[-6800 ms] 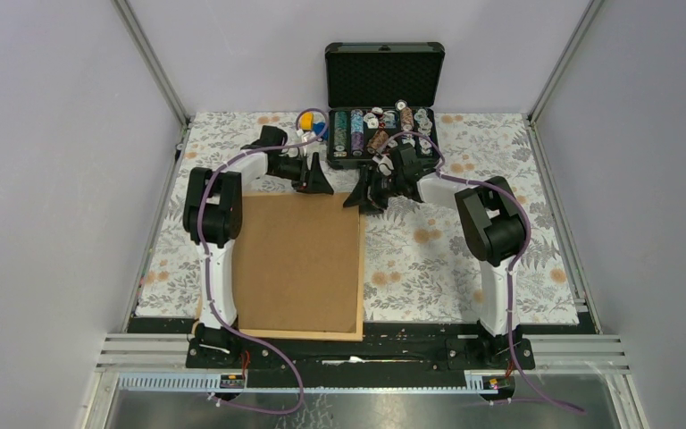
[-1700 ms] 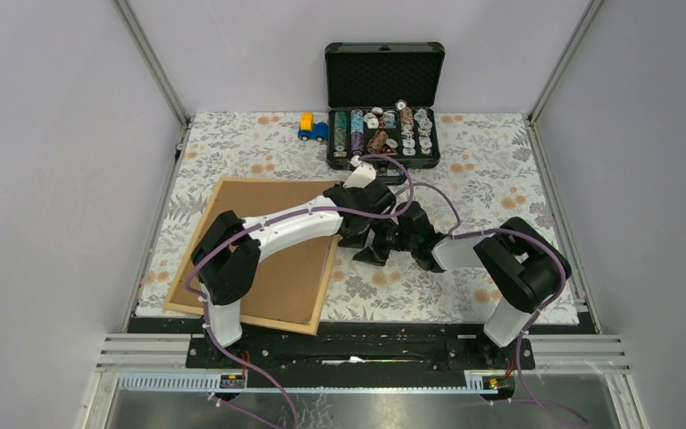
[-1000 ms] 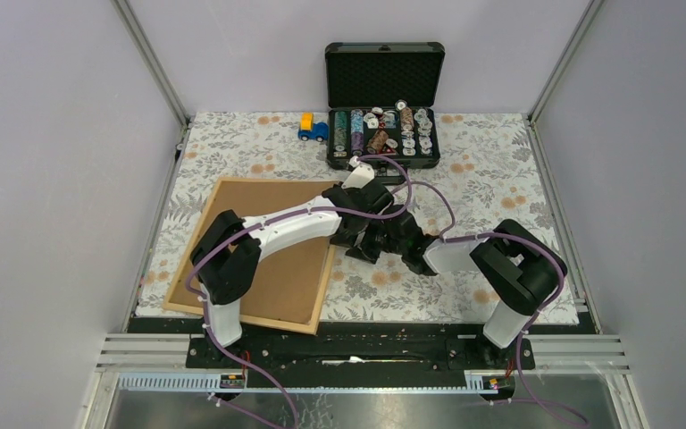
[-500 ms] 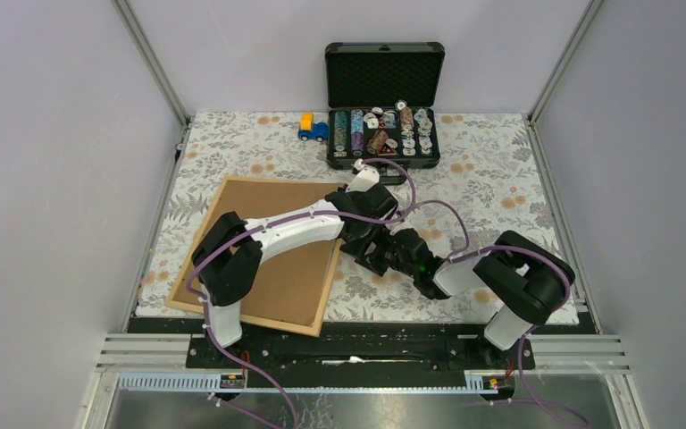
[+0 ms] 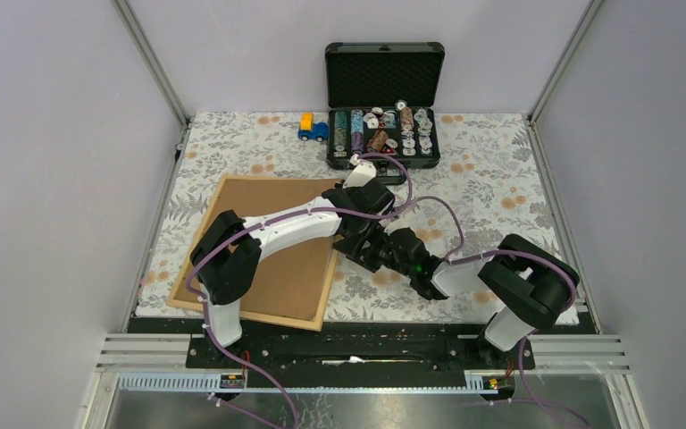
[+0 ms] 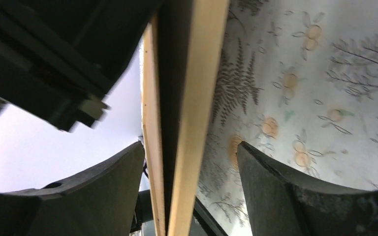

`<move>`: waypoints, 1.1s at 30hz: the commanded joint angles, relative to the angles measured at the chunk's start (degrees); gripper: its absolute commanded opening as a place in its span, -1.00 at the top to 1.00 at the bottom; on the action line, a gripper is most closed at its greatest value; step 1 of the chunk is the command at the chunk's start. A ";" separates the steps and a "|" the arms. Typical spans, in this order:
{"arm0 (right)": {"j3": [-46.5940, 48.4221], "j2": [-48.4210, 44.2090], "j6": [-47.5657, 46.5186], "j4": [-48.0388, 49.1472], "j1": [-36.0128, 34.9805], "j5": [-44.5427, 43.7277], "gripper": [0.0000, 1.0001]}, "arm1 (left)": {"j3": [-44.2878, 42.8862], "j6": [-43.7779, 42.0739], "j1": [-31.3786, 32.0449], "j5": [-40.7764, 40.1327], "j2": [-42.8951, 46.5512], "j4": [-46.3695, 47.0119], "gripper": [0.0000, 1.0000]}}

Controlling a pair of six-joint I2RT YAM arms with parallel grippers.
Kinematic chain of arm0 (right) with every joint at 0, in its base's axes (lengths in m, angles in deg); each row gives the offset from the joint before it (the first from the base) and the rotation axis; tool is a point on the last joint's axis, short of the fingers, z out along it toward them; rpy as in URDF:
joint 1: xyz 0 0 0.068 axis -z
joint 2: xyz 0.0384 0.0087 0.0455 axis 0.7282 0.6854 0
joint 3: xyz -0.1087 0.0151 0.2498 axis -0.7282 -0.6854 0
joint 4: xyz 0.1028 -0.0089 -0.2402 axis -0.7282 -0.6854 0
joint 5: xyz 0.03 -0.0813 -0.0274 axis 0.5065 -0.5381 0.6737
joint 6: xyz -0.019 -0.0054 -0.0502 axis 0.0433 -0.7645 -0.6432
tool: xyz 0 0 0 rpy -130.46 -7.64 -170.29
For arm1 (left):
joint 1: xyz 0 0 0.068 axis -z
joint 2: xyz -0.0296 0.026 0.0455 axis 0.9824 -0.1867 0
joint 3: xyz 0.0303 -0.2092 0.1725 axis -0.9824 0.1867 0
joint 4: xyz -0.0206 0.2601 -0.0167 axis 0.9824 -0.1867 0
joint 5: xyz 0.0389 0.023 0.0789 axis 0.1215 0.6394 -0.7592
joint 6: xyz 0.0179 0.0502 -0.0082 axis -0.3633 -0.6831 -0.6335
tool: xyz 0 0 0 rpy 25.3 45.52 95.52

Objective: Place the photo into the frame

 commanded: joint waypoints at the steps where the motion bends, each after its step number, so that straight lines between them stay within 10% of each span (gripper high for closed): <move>1: 4.27 0.67 -1.59 -1.20 -0.94 -4.13 -0.46 | -2.64 4.55 0.04 3.75 2.90 8.68 1.00; 15: 3.06 -0.82 -1.24 -6.65 -2.94 -10.07 -0.14 | -1.75 3.84 0.04 3.01 3.87 9.31 1.00; 33: 11.39 2.25 -4.02 -17.14 -4.65 -13.17 -0.23 | -1.60 4.29 0.04 4.04 3.72 9.61 1.00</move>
